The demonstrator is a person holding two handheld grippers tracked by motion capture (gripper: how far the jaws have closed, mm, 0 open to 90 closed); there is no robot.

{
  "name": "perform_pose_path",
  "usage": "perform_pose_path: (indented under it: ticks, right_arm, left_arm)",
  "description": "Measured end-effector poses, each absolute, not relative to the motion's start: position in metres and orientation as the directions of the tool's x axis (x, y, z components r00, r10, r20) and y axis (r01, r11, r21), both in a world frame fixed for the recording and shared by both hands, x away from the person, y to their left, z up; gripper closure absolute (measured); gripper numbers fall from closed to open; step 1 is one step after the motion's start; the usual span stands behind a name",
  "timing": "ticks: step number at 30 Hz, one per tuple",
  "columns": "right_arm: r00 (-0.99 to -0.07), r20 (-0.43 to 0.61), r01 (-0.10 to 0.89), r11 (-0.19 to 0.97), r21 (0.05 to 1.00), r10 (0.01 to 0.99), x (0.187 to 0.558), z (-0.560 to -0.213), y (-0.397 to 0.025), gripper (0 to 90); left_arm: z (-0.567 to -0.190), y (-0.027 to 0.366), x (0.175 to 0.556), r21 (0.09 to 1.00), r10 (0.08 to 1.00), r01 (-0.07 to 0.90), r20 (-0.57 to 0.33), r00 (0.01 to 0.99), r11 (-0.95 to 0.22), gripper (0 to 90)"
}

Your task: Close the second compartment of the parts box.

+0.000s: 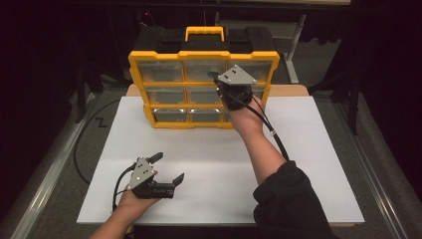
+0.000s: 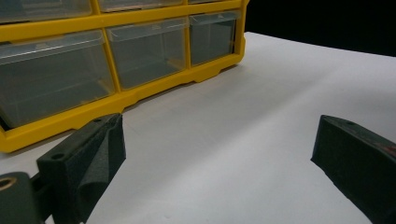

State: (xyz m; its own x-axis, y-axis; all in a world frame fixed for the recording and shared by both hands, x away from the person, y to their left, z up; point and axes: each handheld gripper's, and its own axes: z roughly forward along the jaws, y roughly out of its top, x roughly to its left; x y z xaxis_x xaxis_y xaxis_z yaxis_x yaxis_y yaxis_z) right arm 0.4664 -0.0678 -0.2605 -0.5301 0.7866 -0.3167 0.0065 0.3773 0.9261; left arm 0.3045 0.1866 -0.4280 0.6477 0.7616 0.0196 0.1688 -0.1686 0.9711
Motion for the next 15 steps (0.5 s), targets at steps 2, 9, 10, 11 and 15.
perform_pose_path:
  ticks: [2,9,10,11,15]
  right_arm:
    - [-0.536,-0.310,0.009,0.373,0.928,0.785,0.463,-0.263,-0.071,89.7]
    - [-0.560,-0.270,0.033,0.347,0.937,0.783,0.453,-0.274,-0.085,86.8]
    - [-0.562,-0.268,0.032,0.344,0.938,0.783,0.451,-0.276,-0.086,86.5]
    - [-0.567,-0.262,0.035,0.340,0.940,0.781,0.449,-0.277,-0.088,86.1]
    - [-0.579,-0.250,0.045,0.337,0.941,0.776,0.443,-0.286,-0.093,85.1]
  left_arm:
    - [-0.428,0.187,0.304,0.971,0.761,0.168,0.020,0.648,-0.169,3.2]
    - [-0.428,0.187,0.306,0.970,0.761,0.169,0.023,0.648,-0.173,3.3]
    - [-0.429,0.186,0.306,0.971,0.761,0.169,0.021,0.648,-0.171,3.3]
    - [-0.429,0.186,0.306,0.971,0.762,0.168,0.022,0.648,-0.171,3.2]
    - [-0.429,0.186,0.306,0.970,0.761,0.167,0.029,0.648,-0.179,3.2]
